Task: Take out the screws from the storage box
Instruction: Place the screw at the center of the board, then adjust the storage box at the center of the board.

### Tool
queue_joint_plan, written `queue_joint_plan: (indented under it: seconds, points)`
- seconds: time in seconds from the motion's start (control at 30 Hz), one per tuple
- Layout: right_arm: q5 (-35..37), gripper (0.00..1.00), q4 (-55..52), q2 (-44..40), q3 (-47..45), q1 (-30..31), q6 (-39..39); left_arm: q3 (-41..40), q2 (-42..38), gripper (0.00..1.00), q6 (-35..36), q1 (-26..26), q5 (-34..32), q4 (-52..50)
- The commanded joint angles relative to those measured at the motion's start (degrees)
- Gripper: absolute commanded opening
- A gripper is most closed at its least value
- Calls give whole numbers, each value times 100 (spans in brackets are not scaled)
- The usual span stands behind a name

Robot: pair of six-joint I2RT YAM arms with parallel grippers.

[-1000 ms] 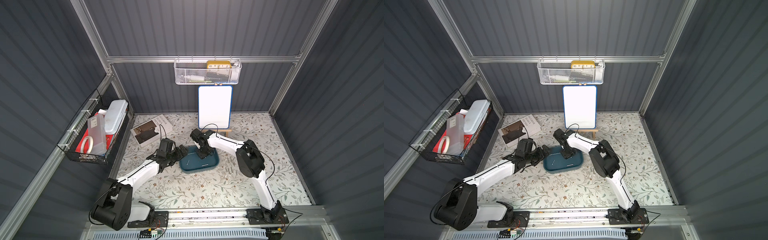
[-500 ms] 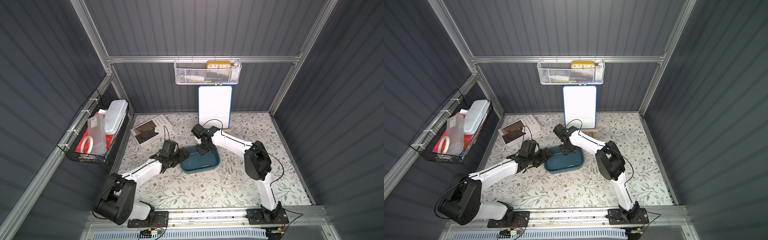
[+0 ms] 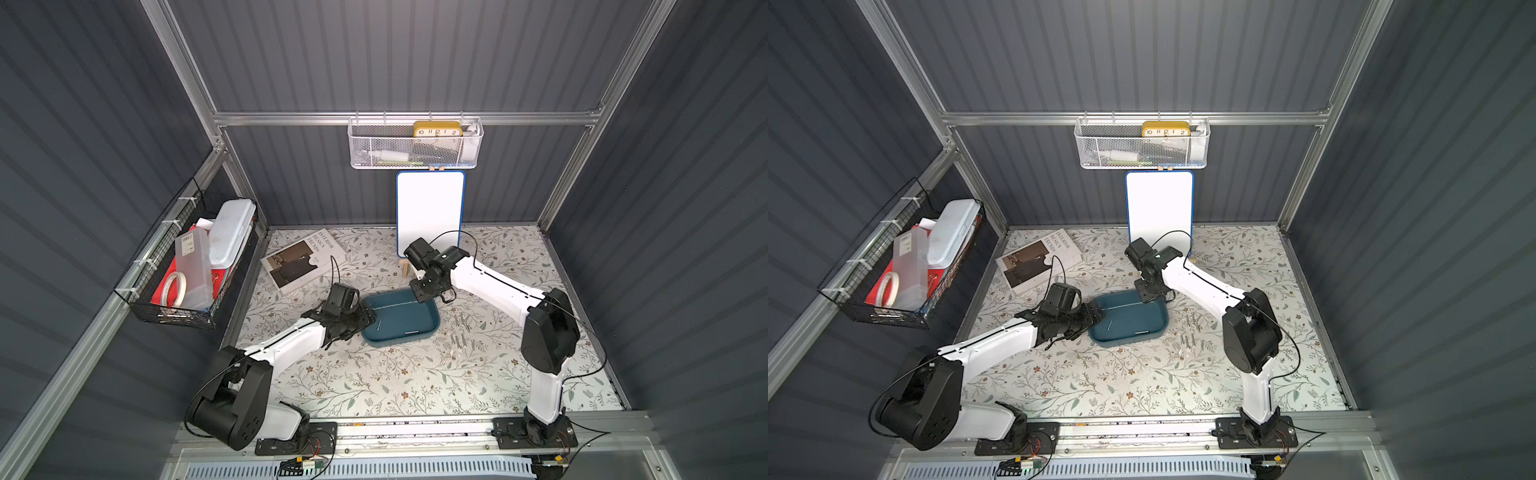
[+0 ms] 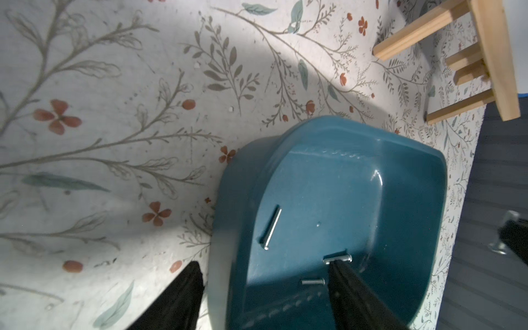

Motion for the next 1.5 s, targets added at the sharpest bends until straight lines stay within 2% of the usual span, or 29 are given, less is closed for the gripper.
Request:
queue_joint_plan:
  seconds: [0.0, 0.17, 0.43, 0.6, 0.73, 0.9, 1.13, 1.47]
  points:
    - [220, 4, -5, -313, -409, -209, 241, 242, 17, 70, -144, -81, -193, -404]
    - [215, 4, 195, -615, -1123, -489, 343, 290, 127, 62, -249, -208, -184, -537]
    - [-33, 4, 640, -516, -1895, -639, 387, 475, 474, 49, -167, -266, -335, -905]
    - [-193, 4, 831, -340, -2056, -671, 413, 664, 525, 39, -178, -265, -384, -1173]
    - [-458, 4, 1009, -223, -2146, -673, 414, 808, 503, 28, -188, -273, -211, -1330]
    - [-434, 4, 1128, -37, -2221, -677, 414, 954, 608, 23, -165, -267, -204, -1571]
    - [-274, 4, 1218, -14, -2400, -710, 400, 1401, 657, 0, -146, -266, -110, -1888]
    - [-211, 5, 1308, -18, -2541, -771, 381, 2127, 787, 0, -100, -265, 47, -2771]
